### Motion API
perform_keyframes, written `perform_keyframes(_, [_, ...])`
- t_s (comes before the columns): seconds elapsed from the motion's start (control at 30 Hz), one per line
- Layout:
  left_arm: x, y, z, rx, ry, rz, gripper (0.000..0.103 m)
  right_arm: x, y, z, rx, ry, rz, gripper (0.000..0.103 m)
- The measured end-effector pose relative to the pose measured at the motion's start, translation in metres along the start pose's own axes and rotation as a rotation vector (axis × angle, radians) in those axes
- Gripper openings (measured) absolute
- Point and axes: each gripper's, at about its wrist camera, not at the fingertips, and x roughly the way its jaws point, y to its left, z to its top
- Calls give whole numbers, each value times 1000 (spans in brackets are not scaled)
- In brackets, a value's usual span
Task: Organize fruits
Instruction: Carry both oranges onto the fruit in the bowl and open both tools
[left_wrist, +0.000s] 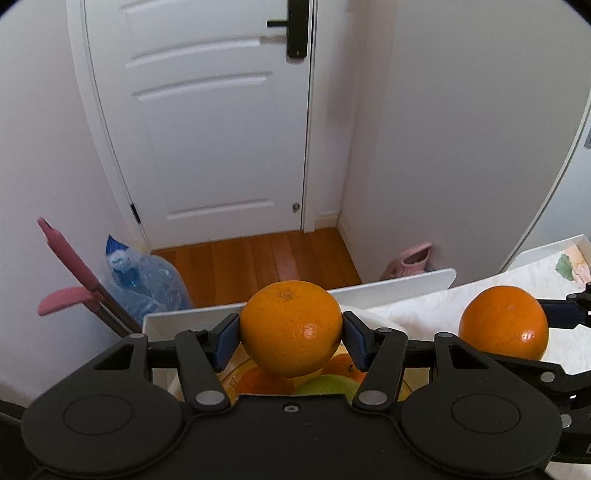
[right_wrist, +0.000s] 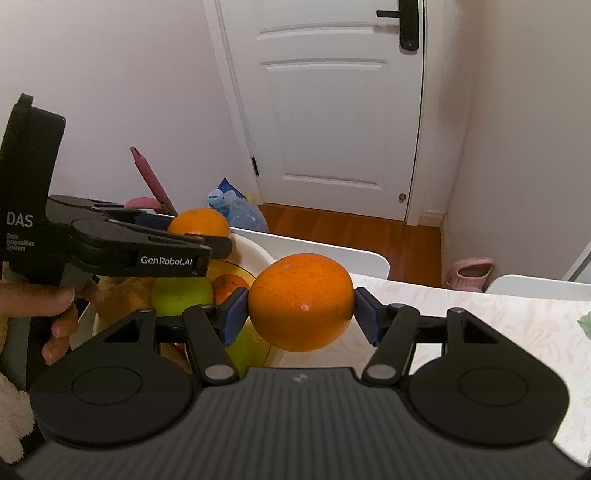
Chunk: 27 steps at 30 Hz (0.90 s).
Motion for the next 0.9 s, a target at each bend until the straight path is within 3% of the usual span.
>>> perform_keyframes(0.07, [4,1,1,-11,11,-1,64,2,0,3,-2,2,-2,77])
perform_keyframes(0.13, [-1,3,1,-13,-17,4,79,2,-1,3,-5,2,-3,77])
perform_keyframes(0.17, [-6,4,2,-15,-41,11,92,2,-1,4,-7,3,-2,77])
perform_keyframes(0.2, [-12,5,2,-20,-65,17,95,2,-1,5,-12,4,-1,77])
perform_keyframes(0.53, [-61,16,-6,-71,-152,92,103,6,2,9,-73,19,23,77])
perform_keyframes(0.9, [-82,23,-30,-125,-150,135,103,33,8,12,-51,46,89,77])
